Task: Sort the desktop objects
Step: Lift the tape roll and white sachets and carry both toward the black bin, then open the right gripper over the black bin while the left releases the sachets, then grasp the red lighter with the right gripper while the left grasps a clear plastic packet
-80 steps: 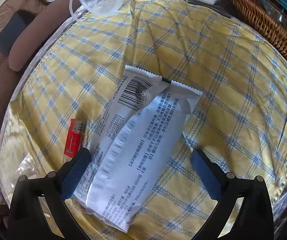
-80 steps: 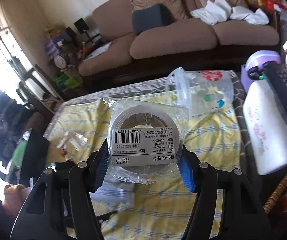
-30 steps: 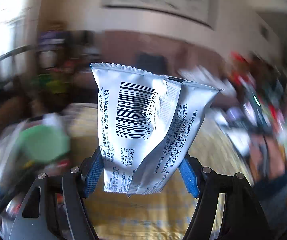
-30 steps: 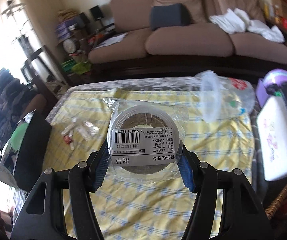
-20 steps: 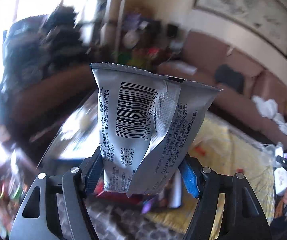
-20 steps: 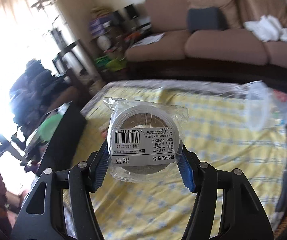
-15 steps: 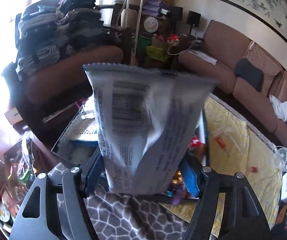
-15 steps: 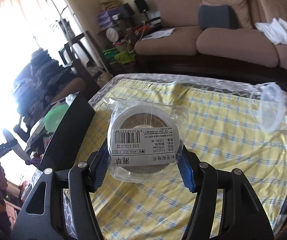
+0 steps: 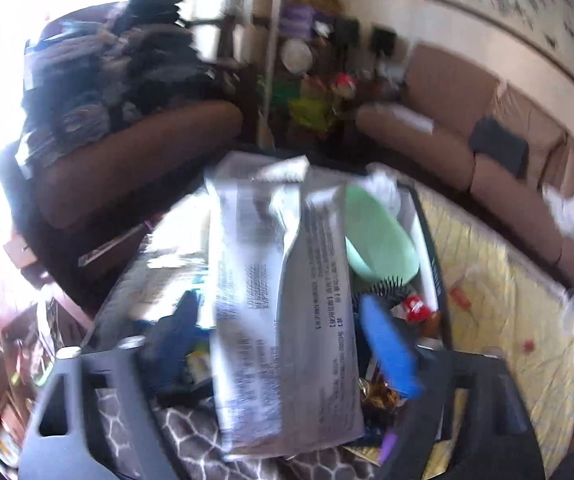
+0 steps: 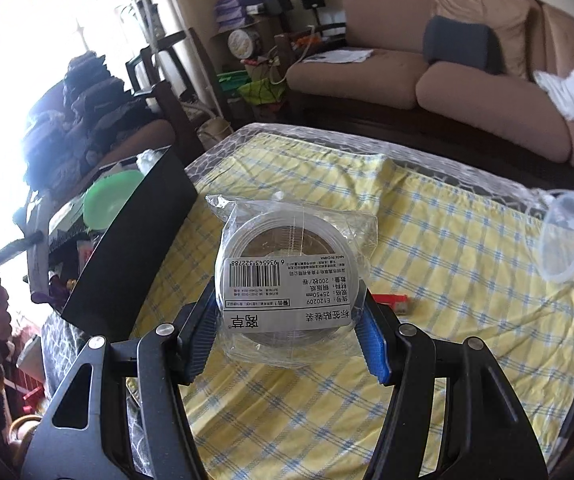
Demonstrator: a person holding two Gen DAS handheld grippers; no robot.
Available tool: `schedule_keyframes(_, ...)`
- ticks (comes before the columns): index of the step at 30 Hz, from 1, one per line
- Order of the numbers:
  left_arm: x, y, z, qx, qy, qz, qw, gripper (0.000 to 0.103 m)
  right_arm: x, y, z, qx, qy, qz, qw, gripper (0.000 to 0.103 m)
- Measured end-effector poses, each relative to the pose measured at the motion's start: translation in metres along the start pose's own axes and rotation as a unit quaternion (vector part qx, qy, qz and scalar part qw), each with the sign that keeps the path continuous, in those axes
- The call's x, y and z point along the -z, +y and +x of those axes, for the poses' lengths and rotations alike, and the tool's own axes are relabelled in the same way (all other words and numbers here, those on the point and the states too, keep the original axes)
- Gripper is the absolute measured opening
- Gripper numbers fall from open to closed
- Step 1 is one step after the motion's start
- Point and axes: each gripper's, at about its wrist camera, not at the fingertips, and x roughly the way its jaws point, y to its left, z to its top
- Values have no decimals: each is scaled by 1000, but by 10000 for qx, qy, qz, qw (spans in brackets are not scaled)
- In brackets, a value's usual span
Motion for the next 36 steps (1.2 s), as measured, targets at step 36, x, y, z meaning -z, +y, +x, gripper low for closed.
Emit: schedule_keyframes(36,43,63,-42,1085,-343,-1533,9816,102,-24,-19,93,1288,253,301,9909,95)
